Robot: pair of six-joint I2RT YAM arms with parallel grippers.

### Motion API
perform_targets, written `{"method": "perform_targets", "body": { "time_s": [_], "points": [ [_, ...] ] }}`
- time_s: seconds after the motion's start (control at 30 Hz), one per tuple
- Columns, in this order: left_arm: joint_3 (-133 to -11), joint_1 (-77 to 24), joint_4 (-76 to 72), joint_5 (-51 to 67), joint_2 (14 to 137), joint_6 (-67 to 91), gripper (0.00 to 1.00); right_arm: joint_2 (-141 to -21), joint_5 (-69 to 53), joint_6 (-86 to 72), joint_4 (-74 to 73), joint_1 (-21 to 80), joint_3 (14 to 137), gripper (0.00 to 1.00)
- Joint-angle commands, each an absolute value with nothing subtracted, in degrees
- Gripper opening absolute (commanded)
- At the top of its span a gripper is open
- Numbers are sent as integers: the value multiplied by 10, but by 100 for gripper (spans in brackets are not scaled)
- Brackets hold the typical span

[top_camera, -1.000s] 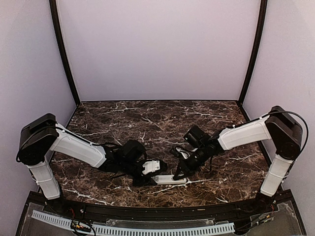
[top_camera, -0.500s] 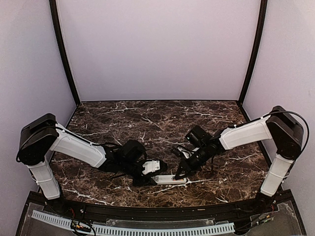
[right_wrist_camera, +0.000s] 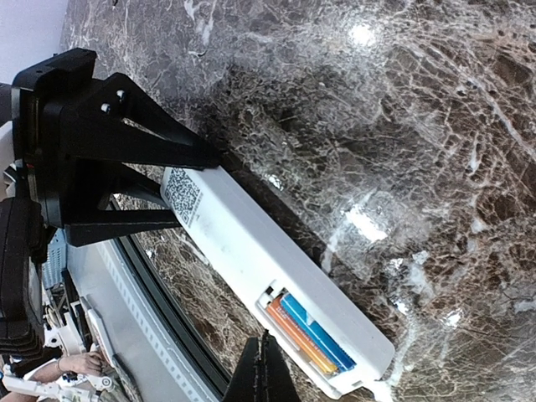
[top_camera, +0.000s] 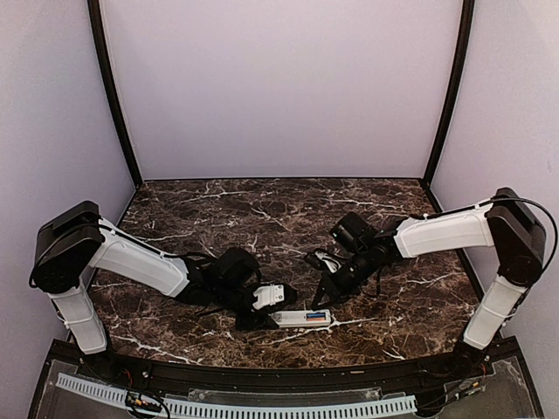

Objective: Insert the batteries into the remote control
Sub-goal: Load the battery into the battery compartment, then adjust the battery cover at the center of the board.

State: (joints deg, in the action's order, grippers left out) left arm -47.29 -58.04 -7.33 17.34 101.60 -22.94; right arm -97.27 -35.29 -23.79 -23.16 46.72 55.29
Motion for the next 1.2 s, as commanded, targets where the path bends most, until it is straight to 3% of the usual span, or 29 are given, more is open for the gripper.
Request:
{"method": "perform_targets", "body": {
  "time_s": [0.0, 0.2, 0.4, 0.63, 0.73, 0.83, 1.0, 1.17],
  "points": [
    [-478, -583, -29, 164, 1031, -234, 0, -988, -346, -234, -226, 462, 539, 0],
    [-479, -583, -24, 166, 1031, -235, 0, -1010, -342, -242, -210, 462, 508, 0],
    [-483, -583, -20, 166, 1029, -233, 1, -992, -336, -217, -258, 458, 564, 0],
    [-505, -583, -4, 163, 1010, -223, 27, -964, -302, -175, -335, 408, 690, 1],
    [-516, -583, 14, 164, 1000, -218, 48, -967, -245, -148, -371, 370, 725, 17],
    [-528, -581, 32, 160, 992, -214, 60, -986, -187, -117, -424, 327, 761, 24],
    [-570, -566, 94, 190, 968, -208, 70, -1011, -170, -13, -454, 272, 804, 42],
    [-598, -533, 134, 194, 933, -200, 73, -1009, -196, 223, -395, 265, 821, 58]
  ]
}}
